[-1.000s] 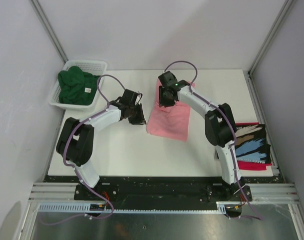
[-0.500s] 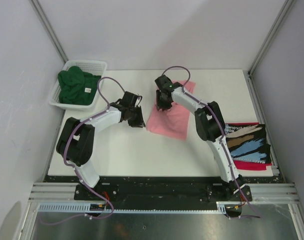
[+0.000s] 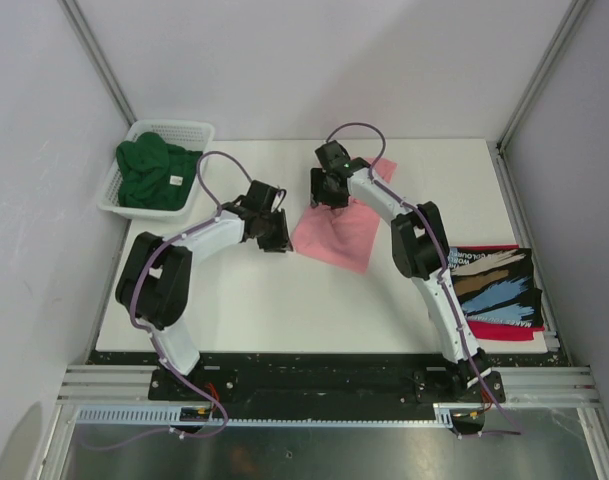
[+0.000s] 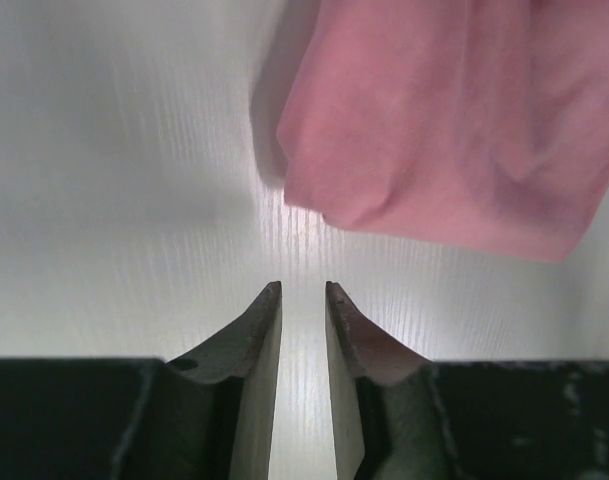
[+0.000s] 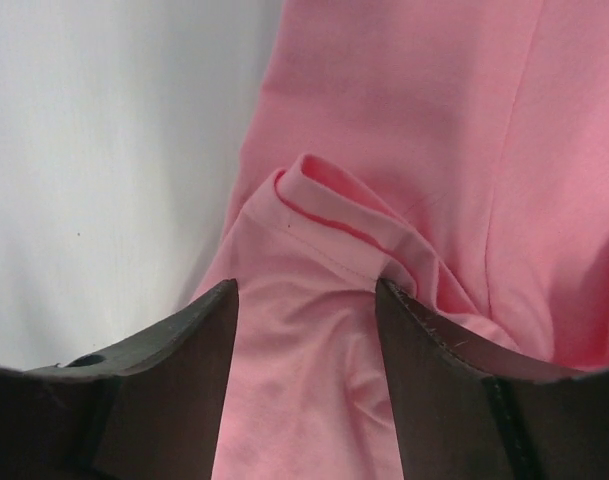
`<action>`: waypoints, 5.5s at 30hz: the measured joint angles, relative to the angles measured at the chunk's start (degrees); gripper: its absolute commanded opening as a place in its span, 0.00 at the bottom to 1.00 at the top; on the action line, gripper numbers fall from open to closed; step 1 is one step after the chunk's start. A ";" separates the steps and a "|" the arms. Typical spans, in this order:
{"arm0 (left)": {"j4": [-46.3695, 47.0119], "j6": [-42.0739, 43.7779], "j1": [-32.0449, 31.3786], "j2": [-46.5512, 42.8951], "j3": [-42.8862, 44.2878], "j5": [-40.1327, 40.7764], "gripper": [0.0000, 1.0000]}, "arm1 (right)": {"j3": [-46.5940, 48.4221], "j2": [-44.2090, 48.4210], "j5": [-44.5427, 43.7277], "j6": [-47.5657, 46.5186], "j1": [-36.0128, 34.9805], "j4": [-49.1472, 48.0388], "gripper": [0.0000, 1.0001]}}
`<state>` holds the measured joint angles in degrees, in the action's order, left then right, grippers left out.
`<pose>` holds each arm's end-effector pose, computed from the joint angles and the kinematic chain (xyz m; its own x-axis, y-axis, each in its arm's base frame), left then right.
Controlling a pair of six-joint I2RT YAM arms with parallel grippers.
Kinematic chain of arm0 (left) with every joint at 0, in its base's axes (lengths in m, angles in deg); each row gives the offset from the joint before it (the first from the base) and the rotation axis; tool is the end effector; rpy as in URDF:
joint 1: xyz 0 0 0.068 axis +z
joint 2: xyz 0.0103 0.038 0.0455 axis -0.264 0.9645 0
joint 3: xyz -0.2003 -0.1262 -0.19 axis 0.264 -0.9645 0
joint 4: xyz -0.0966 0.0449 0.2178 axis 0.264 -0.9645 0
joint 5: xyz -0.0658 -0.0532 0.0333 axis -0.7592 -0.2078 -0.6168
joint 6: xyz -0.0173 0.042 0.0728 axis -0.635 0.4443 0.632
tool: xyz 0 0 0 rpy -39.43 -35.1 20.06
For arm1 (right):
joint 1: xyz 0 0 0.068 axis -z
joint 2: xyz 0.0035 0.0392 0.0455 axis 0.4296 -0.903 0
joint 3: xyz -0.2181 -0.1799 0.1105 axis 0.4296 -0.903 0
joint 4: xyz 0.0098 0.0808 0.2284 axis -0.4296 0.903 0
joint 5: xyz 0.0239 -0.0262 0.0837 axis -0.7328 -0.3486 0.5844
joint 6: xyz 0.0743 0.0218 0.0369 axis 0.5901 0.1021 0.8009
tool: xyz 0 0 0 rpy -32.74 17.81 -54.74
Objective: Fold and stack the t-shirts
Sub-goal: Fold the folded rectangular tshirt in 1/3 of the way, then grab one side of the 2/3 rectangular tshirt with both arms
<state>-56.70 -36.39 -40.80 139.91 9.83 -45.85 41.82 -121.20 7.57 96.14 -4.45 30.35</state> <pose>0.3261 -0.1691 0.1997 -0.9190 -0.1339 -0.3709 0.0227 0.9210 -0.3889 0.4987 0.2840 0.1669 -0.8499 -0.0154 -0.5268 -0.1478 0.9664 0.2101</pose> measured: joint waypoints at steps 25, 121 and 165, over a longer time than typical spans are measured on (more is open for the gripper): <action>-0.35 1.64 2.27 4.11 7.52 -0.09 0.30 | 6.32 1.07 -5.31 -8.98 -2.19 1.92 0.58; -0.44 6.58 2.56 8.94 8.22 -4.39 0.33 | -55.01 44.24 -2.91 8.92 -1.73 -8.35 0.57; 9.66 4.55 -8.26 1.84 -6.58 -4.52 0.31 | -74.49 50.97 -6.86 13.20 3.28 -13.92 0.04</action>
<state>-47.04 -31.84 -49.06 141.74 3.25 -50.38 -32.67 -70.23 0.70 109.34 -1.17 16.43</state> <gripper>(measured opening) 0.316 0.045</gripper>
